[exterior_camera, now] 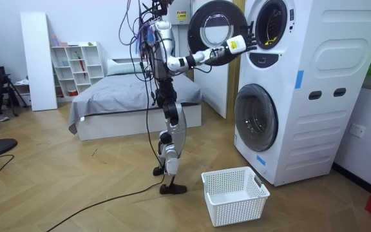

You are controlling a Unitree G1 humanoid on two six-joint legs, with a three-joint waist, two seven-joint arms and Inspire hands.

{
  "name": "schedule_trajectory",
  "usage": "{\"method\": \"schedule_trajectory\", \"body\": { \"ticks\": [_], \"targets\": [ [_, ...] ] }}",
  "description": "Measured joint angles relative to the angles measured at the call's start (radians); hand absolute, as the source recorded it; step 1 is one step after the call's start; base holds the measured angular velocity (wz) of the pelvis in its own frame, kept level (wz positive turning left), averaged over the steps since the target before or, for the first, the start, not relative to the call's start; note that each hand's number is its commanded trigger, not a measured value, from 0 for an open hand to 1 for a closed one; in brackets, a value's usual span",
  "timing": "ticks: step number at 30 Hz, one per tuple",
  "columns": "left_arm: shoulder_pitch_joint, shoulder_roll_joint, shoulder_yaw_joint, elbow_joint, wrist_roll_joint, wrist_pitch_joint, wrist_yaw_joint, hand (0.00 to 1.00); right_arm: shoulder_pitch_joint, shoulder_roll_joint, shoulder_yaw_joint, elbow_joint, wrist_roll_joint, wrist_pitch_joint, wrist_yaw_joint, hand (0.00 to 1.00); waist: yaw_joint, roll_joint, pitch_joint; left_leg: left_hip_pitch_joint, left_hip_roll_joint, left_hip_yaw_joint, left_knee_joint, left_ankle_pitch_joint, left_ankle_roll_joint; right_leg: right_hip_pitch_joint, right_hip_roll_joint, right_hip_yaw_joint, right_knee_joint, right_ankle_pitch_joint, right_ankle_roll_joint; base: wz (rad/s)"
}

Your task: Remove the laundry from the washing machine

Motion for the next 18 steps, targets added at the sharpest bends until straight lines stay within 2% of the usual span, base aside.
{"method": "schedule_trajectory", "body": {
  "ticks": [3, 5, 9, 11, 15, 18],
  "targets": [
    [0.006, 0.013, 0.0, -0.017, 0.0, 0.0, 0.001, 0.0, -0.057, 0.0, -0.009, -0.001, 0.013, 0.015, -0.009, 0.0, 0.0, -0.011, -0.0013, 0.006, 0.001, 0.024, -0.001, 0.0, 0.0, -0.005, 0.005, 0.019, 0.001, 0.0, 0.001, -0.19],
    [0.008, 0.018, 0.001, -0.023, 0.001, 0.0, 0.001, 0.0, -0.123, -0.004, -0.014, -0.01, 0.076, 0.015, -0.02, 0.0, 0.001, -0.018, -0.0037, 0.001, 0.0, 0.021, -0.001, 0.0, 0.0, -0.013, 0.008, 0.015, 0.001, 0.007, 0.002, -0.02],
    [0.011, 0.021, 0.001, -0.025, 0.001, 0.0, 0.001, 0.0, -0.186, -0.004, -0.014, -0.013, 0.144, 0.014, -0.021, 0.0, 0.009, -0.028, -0.0081, 0.003, 0.001, 0.017, -0.001, 0.0, 0.0, -0.007, 0.008, 0.012, 0.0, 0.008, 0.001, 0.03],
    [0.011, 0.02, -0.001, -0.025, 0.001, -0.001, 0.002, 0.0, -0.223, -0.006, -0.005, -0.005, 0.204, 0.014, -0.018, 0.0, 0.028, -0.029, 0.0052, 0.013, 0.003, 0.014, -0.003, 0.0, 0.0, 0.002, 0.009, 0.011, 0.0, 0.009, 0.001, 0.02],
    [0.009, 0.019, -0.002, -0.042, 0.001, 0.001, 0.009, 0.0, -0.239, -0.006, 0.029, 0.025, 0.293, 0.014, 0.014, 0.0, 0.034, -0.026, 0.0089, 0.004, 0.006, 0.007, -0.003, -0.001, 0.0, 0.002, 0.011, 0.008, -0.001, 0.009, 0.0, 0.05],
    [0.007, 0.013, -0.002, -0.051, 0.001, 0.007, 0.011, 0.0, -0.24, -0.006, 0.058, 0.034, 0.346, 0.027, 0.038, 0.0, 0.045, -0.017, 0.0149, 0.003, 0.006, 0.005, -0.007, -0.001, -0.001, 0.0, 0.012, 0.007, 0.0, 0.009, 0.0, 0.0]
  ]
}}
